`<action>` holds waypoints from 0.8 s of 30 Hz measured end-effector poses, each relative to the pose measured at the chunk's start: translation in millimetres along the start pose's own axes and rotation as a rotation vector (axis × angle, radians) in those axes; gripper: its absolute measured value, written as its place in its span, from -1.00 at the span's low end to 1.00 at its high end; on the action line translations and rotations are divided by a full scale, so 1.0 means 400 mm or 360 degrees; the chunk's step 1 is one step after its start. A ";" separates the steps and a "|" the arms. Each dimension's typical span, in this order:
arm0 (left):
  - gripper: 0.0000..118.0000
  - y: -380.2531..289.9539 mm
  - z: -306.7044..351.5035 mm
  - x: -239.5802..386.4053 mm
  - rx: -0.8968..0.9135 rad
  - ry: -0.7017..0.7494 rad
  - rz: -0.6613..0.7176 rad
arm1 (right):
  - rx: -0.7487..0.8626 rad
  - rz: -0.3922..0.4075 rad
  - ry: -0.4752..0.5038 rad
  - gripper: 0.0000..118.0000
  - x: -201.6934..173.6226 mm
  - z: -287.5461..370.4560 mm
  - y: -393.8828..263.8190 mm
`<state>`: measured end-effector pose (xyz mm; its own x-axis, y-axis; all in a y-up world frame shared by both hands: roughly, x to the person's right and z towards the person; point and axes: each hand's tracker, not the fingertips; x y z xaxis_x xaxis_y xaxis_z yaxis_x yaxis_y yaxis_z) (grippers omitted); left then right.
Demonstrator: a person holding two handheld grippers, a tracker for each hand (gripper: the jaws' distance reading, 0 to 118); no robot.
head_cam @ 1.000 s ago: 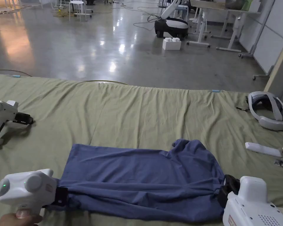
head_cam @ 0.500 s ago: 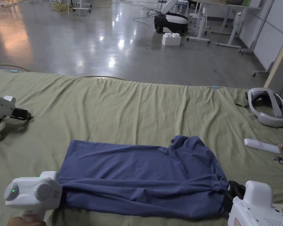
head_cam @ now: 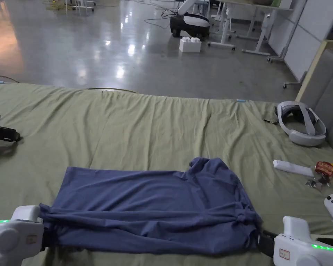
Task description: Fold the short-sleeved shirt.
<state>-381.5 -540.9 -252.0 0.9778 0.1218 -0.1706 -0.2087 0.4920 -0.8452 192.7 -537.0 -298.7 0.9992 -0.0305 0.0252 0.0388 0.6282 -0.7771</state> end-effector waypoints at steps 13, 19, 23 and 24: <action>-0.82 0.006 -0.002 0.005 0.0005 -0.0001 0.0014 | -0.0323 0.0152 0.0131 -0.07 -0.079 -0.221 0.027; -0.82 0.003 -0.012 0.004 0.0012 0.0006 0.0026 | -0.0259 0.0276 0.0104 -0.73 -0.119 -0.205 0.005; -0.82 0.010 0.012 0.004 0.0051 -0.0006 0.0030 | -0.0207 0.0301 0.0092 -0.77 -0.102 -0.162 0.009; -0.82 0.015 0.025 0.005 0.0078 -0.0019 0.0030 | -0.0182 0.0289 0.0099 -0.77 -0.103 -0.141 0.014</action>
<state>-381.1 -529.0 -252.2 0.9734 0.1417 -0.1800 -0.2282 0.5311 -0.8160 151.2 -576.3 -339.6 0.9872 0.0247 -0.1576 -0.1462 0.5357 -0.8317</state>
